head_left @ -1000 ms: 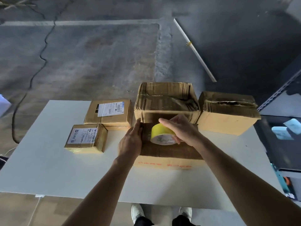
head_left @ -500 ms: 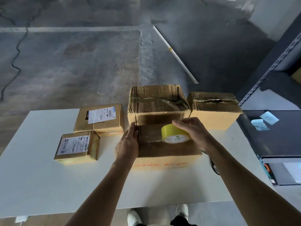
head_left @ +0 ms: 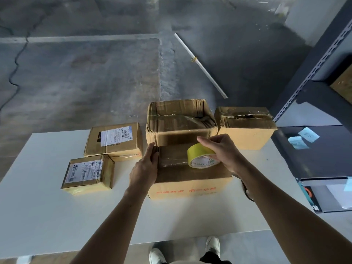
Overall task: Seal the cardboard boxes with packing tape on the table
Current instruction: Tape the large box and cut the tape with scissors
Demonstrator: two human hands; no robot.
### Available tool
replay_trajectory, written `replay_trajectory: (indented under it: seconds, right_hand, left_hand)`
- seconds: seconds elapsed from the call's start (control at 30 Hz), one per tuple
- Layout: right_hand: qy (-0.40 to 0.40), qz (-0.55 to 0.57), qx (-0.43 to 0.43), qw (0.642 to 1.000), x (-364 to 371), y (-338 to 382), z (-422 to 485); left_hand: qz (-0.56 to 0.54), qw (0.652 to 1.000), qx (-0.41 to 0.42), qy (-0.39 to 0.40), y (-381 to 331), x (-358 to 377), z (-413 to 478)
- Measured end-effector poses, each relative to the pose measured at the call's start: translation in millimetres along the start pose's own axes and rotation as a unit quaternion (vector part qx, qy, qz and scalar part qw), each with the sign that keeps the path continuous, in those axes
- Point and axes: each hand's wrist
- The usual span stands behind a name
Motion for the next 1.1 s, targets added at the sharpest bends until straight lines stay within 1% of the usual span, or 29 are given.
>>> replay_trajectory:
  seconds: [0.13,0.23,0.37,0.53,0.67,0.77,0.93,1.0,1.1]
  right_hand:
    - [-0.024,-0.137,-0.061,0.988,-16.2,12.5,2.8]
    - [-0.025,-0.193,-0.107,0.975,-28.2,15.2,4.0]
    - [-0.024,-0.294,-0.158,0.943,-38.4,17.4,4.4]
    - [-0.034,-0.393,-0.124,0.911,-61.9,3.4,4.2]
    - [-0.035,-0.468,-0.108,0.877,-72.5,-0.1,-1.7]
    - [-0.047,-0.489,-0.088,0.867,-83.0,-4.5,-2.5]
    - [-0.104,-0.488,-0.115,0.859,-83.3,-16.7,-3.4]
    - [-0.1,-0.48,-0.112,0.864,-86.8,-20.1,-3.2]
    - [-0.083,-0.472,-0.086,0.873,-86.6,-27.3,-2.2]
  left_hand:
    - [0.001,1.0,-0.002,-0.004,0.9,1.1,0.4]
    - [0.009,1.0,-0.005,-0.001,2.9,2.1,1.2]
    - [0.017,1.0,-0.006,0.002,4.3,2.4,2.0]
    - [0.022,1.0,-0.006,-0.004,1.3,2.5,2.4]
    - [0.023,1.0,-0.002,-0.002,2.1,3.0,3.0]
    - [0.025,1.0,0.002,-0.002,2.0,2.4,4.1]
    - [0.016,1.0,0.007,-0.001,4.4,3.6,3.5]
    - [0.012,1.0,0.01,-0.005,3.9,3.1,3.4]
    - [0.011,1.0,0.013,-0.011,3.5,2.6,2.3]
Point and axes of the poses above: each hand's wrist, its own z-axis towards the middle knuckle, its own x-axis out of the palm, y = z × x, and after that the axes turned 6 degrees about -z, right-handed
